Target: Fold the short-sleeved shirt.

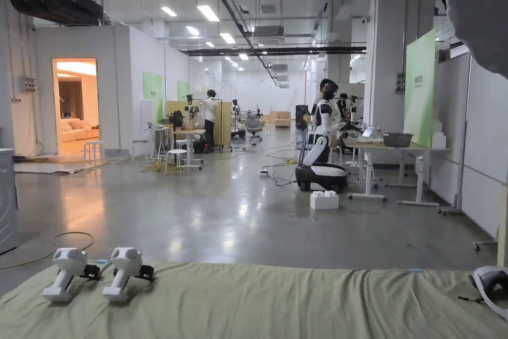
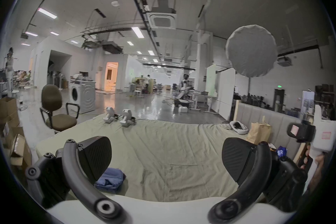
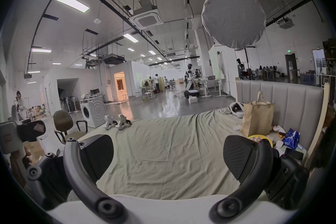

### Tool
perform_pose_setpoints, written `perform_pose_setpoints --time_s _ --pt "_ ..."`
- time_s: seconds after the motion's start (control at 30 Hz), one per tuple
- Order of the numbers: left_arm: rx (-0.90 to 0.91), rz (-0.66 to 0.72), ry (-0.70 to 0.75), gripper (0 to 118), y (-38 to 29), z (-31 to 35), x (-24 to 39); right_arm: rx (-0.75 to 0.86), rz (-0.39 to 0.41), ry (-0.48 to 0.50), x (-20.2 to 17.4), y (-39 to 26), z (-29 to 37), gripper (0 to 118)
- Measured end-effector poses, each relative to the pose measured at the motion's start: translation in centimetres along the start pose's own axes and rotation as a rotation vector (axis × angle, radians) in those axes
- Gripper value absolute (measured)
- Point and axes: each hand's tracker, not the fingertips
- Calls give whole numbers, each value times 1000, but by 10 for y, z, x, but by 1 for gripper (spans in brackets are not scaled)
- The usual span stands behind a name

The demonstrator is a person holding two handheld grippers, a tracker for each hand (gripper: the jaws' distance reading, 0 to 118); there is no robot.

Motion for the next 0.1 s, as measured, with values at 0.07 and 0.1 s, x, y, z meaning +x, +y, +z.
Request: perform_pose_setpoints --time_s 0.07,0.1 --pt "1 23 59 118 2 -4 -1 -5 -2 13 0 1 -2 118" --pt "5 33 35 118 3 -4 -3 -11 -4 10 0 1 -2 118"
